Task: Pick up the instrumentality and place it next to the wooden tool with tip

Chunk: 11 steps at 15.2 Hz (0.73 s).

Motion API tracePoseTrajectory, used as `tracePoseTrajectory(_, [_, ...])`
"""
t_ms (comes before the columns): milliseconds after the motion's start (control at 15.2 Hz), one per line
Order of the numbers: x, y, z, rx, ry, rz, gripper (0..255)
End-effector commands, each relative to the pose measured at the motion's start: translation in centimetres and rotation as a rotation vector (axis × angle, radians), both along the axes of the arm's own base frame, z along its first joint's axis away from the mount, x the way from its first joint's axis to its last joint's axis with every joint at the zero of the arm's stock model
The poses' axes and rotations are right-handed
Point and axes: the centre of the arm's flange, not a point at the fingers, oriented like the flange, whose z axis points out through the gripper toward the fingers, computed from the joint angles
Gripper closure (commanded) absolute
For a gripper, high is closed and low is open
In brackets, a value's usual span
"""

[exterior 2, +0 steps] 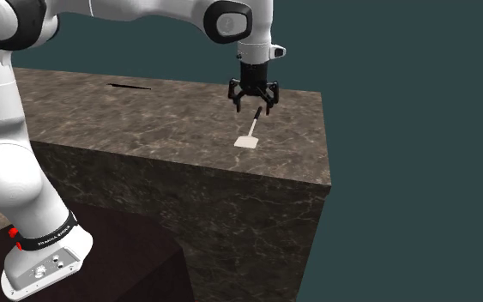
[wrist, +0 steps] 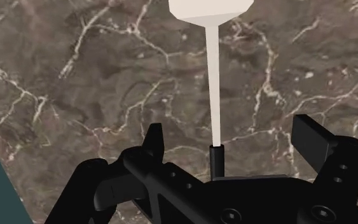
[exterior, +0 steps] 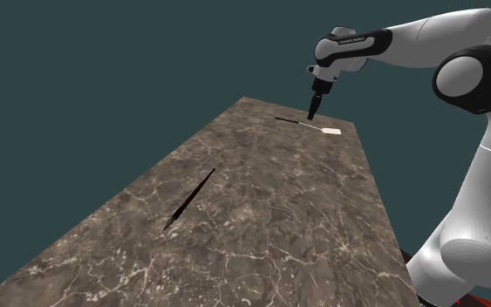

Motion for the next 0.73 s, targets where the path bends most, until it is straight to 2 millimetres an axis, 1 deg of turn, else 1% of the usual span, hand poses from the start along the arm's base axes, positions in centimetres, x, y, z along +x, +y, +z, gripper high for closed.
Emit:
tracePoseTrajectory(0, [0.3,-0.1,-1.0,0.001,0.001,0.005,0])
tracePoseTrajectory(330, [0.4,-0.1,-3.4,0.001,0.001,0.005,0])
tracePoseTrajectory(660, [0.4,-0.1,-3.4,0.001,0.001,0.005,0])
